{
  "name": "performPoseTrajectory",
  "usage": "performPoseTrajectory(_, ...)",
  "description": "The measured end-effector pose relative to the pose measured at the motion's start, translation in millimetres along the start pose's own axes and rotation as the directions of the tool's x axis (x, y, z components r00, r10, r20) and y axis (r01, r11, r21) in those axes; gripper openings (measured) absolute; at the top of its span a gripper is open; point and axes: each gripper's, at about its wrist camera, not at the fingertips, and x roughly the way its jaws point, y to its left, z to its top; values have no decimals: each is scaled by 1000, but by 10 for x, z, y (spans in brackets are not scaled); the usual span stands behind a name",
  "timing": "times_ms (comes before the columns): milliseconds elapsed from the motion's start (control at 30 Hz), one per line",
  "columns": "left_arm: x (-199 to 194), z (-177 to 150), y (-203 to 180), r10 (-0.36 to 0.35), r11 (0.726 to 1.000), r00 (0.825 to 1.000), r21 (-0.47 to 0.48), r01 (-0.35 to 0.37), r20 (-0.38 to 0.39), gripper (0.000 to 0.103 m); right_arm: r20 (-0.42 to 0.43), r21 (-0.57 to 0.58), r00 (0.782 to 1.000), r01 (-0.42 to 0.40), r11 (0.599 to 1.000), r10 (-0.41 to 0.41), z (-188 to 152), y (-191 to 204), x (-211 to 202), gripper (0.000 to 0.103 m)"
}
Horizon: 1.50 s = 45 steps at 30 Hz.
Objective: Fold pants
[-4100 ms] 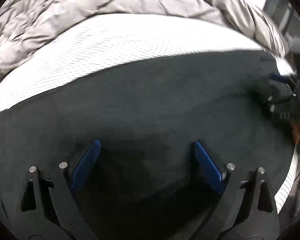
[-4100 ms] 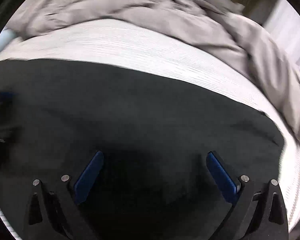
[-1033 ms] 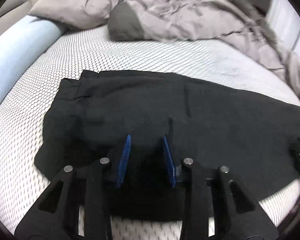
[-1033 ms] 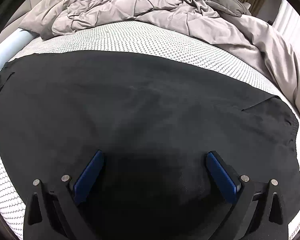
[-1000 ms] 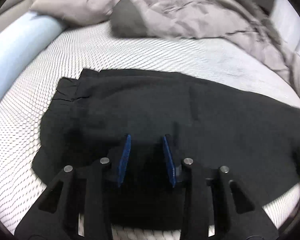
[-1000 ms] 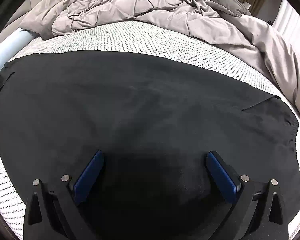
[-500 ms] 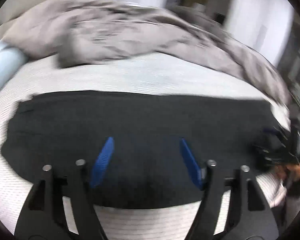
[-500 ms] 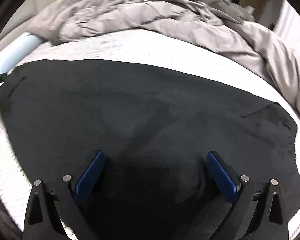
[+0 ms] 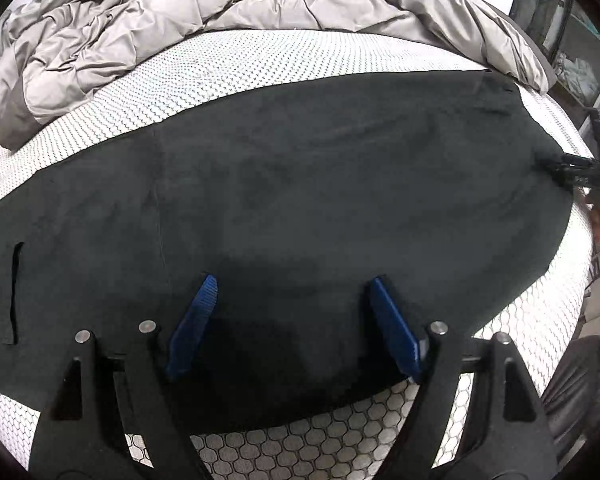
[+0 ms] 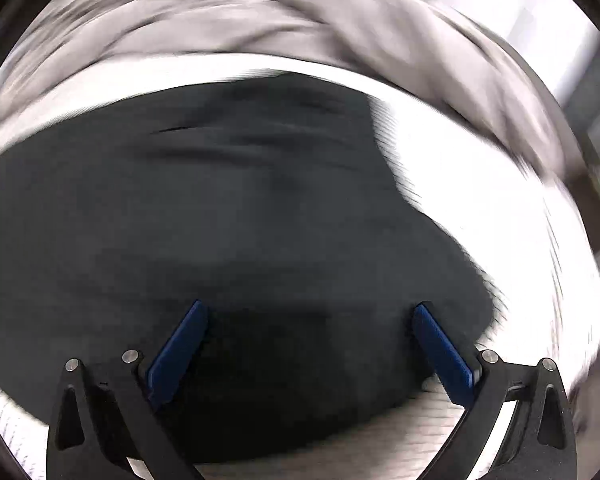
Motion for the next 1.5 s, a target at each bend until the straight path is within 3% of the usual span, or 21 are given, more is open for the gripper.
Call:
performPoseTrajectory(133, -54, 112, -81, -42, 999, 999, -17, 42, 28, 77, 50, 40, 998, -34, 999, 32, 25, -193, -149, 103)
performPoseTrajectory(267, -234, 145, -332, -95, 995, 992, -20, 97, 87, 77, 77, 194, 987, -150, 969, 138, 34, -540, -222, 103)
performPoseTrajectory(333, -190, 175, -487, -135, 990, 986, -32, 139, 96, 77, 95, 320, 976, -217, 922, 197, -2, -792, -235, 103)
performPoseTrajectory(400, -96, 153, -664, -137, 990, 989, -9, 137, 59, 77, 105, 425, 959, -282, 860, 262, -53, -1004, -208, 103)
performPoseTrajectory(500, 93, 91, -891, -58, 995, 998, 75, 58, -7, 78, 94, 485, 931, -353, 800, 353, -132, -1143, -97, 102)
performPoseTrajectory(567, 105, 85, -924, -49, 996, 999, 79, 49, 0, 79, 93, 499, 924, -366, 786, 371, -177, -1131, -28, 99)
performPoseTrajectory(667, 105, 86, -939, -54, 996, 999, 77, 53, 2, 80, 93, 533, 932, -344, 773, 351, -145, -1111, 79, 67)
performPoseTrajectory(700, 111, 86, -942, -55, 996, 999, 72, 54, 2, 80, 101, 526, 936, -338, 781, 337, -120, -1092, 57, 53)
performPoseTrajectory(733, 112, 86, -945, -54, 996, 999, 73, 54, 2, 80, 126, 506, 941, -333, 795, 314, -82, -1071, -8, 31)
performPoseTrajectory(767, 117, 83, -926, -54, 996, 999, 75, 54, 3, 80, 157, 480, 939, -343, 808, 305, -58, -1063, -112, 25)
performPoseTrajectory(833, 116, 83, -920, -56, 996, 998, 72, 56, 3, 80, 189, 468, 931, -366, 805, 313, -66, -1096, -227, 22)
performPoseTrajectory(900, 117, 81, -906, -63, 995, 998, 75, 62, 4, 80, 134, 468, 948, -318, 824, 290, -102, -1115, -130, 22)
performPoseTrajectory(967, 117, 88, -887, -61, 995, 998, 75, 60, 1, 80, 34, 462, 959, -264, 847, 280, -140, -1080, 75, 28)
performPoseTrajectory(1000, 107, 90, -876, -60, 996, 998, 71, 60, 2, 80, 48, 458, 961, -263, 849, 272, -141, -1075, 37, 31)
performPoseTrajectory(1100, 52, 100, -819, -61, 996, 998, 61, 60, 13, 80, 117, 475, 980, -200, 857, 163, -88, -1133, -206, 62)
performPoseTrajectory(1167, -11, 112, -744, -71, 997, 997, 45, 69, 31, 80, 196, 490, 973, -203, 848, 120, -25, -1180, -353, 65)
performPoseTrajectory(1267, -119, 159, -559, -66, 998, 995, 9, 65, 69, 80, 226, 451, 963, -236, 861, 146, 230, -1059, -341, 69)
performPoseTrajectory(1300, -167, 185, -467, -59, 998, 995, -6, 60, 85, 80, 222, 431, 963, -236, 871, 151, 332, -1009, -306, 75)
performPoseTrajectory(1467, -538, 284, 230, 36, 992, 982, -126, -13, 183, 81, 165, 258, 969, -224, 940, 186, 918, -566, 33, 83)
performPoseTrajectory(1500, -612, 279, 412, 60, 986, 978, -164, -27, 199, 82, 142, 195, 976, -191, 962, 165, 1072, -463, 131, 83)
